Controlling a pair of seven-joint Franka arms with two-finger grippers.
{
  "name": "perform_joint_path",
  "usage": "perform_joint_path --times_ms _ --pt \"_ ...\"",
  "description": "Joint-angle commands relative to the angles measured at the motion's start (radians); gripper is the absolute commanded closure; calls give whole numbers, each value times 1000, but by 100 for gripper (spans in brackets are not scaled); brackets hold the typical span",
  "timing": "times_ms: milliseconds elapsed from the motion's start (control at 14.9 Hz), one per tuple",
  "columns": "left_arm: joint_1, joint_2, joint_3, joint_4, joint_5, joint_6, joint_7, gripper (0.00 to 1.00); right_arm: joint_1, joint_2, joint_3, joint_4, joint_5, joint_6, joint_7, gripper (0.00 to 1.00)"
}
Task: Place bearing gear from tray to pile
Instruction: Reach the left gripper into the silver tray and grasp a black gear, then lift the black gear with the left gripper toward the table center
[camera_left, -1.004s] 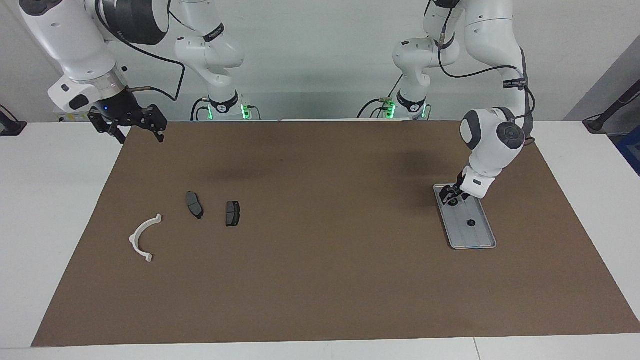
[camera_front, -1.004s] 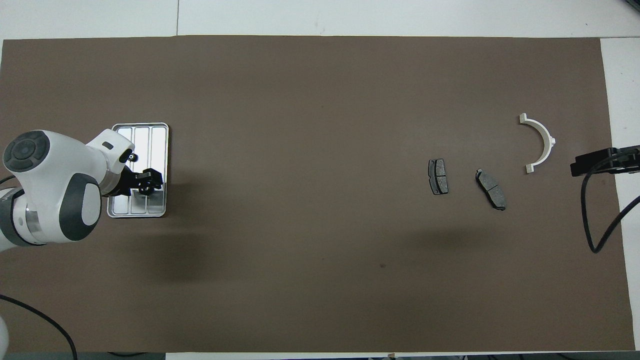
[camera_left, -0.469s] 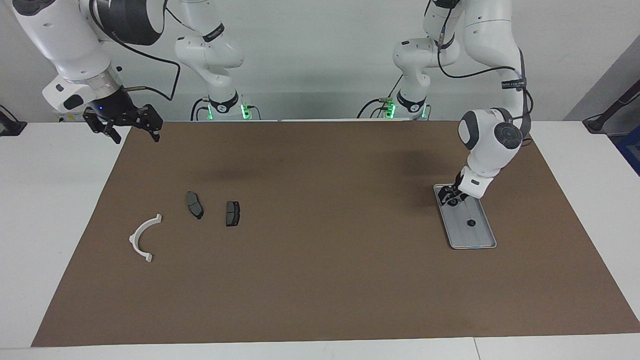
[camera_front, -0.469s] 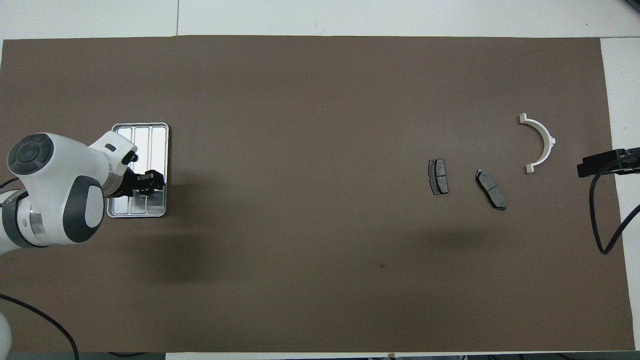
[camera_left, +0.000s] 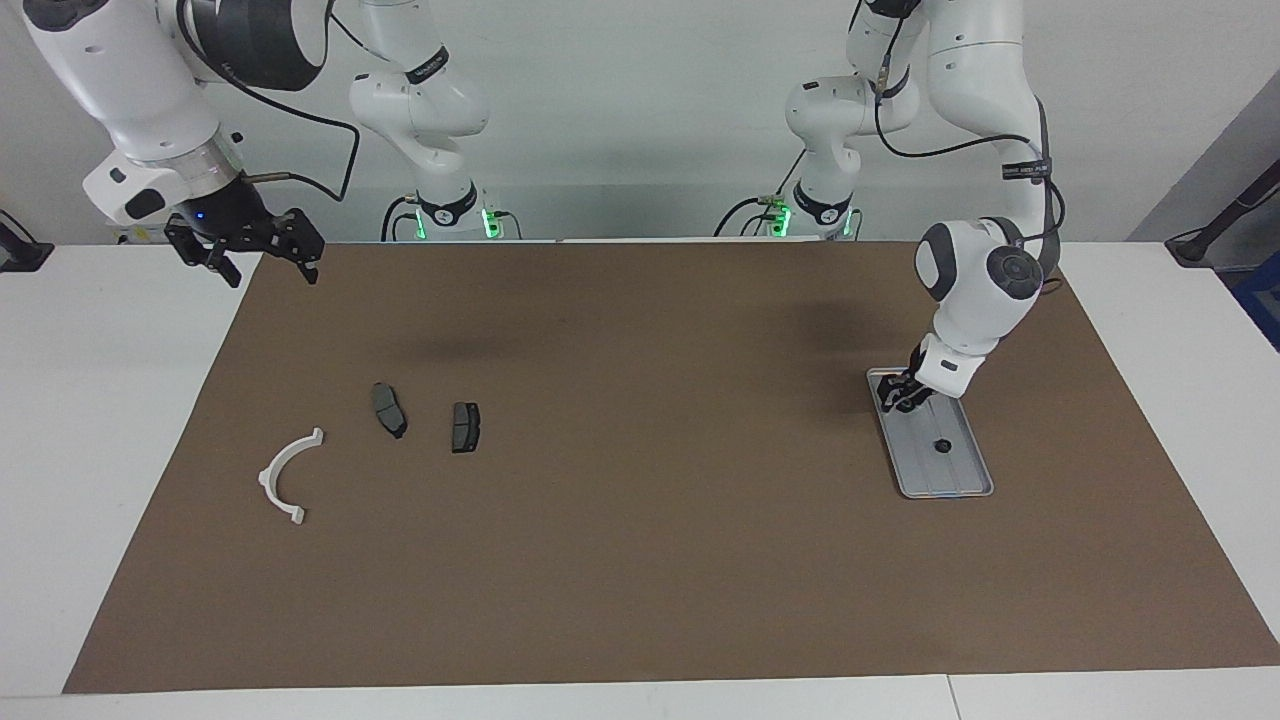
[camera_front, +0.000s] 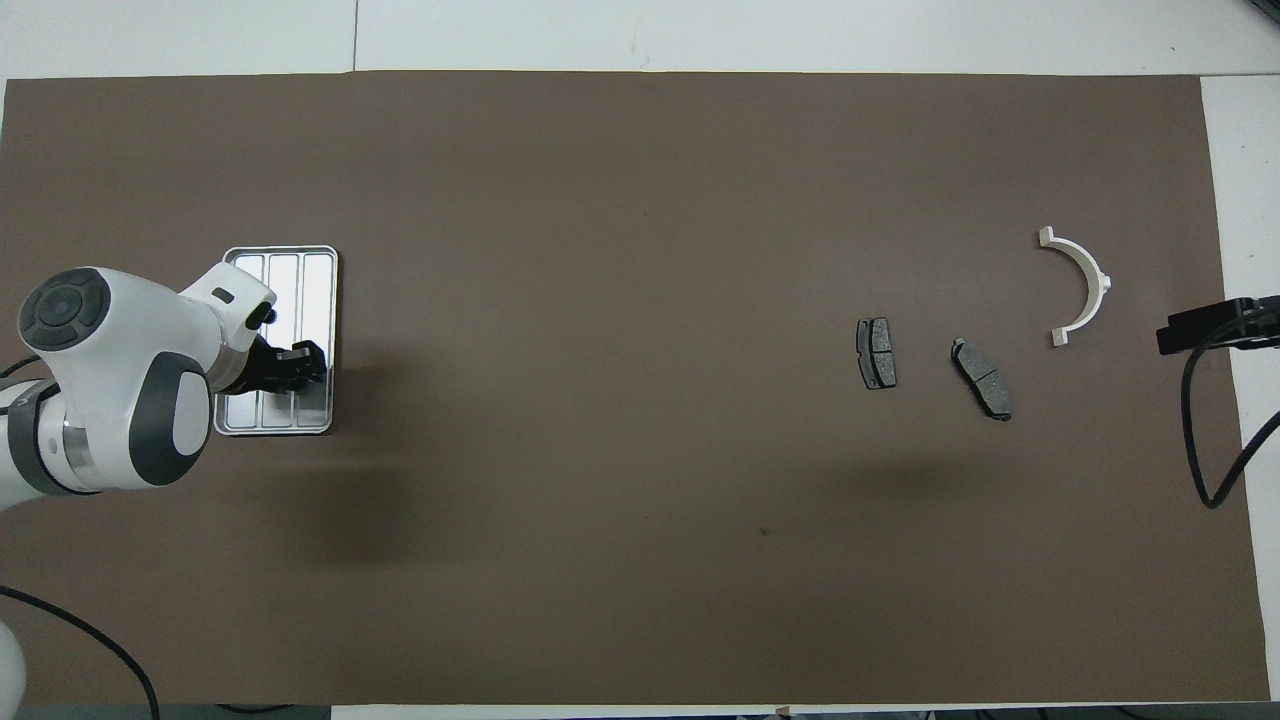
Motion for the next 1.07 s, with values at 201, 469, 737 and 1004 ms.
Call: perform_joint_path --times_ms 201,469,737,1004 --pt "-5 -1 7 -15 17 22 -6 94 -29 -20 8 -24 -9 18 -54 0" --pt "-11 24 5 58 15 -8 -16 100 -39 -18 8 -24 -9 23 -75 0" --pt "-90 44 7 225 10 -148 -142 100 -37 -15 8 -18 -9 32 -71 0" --pt "-236 53 7 320 9 -243 -376 100 -39 -14 8 -21 -9 54 -75 0"
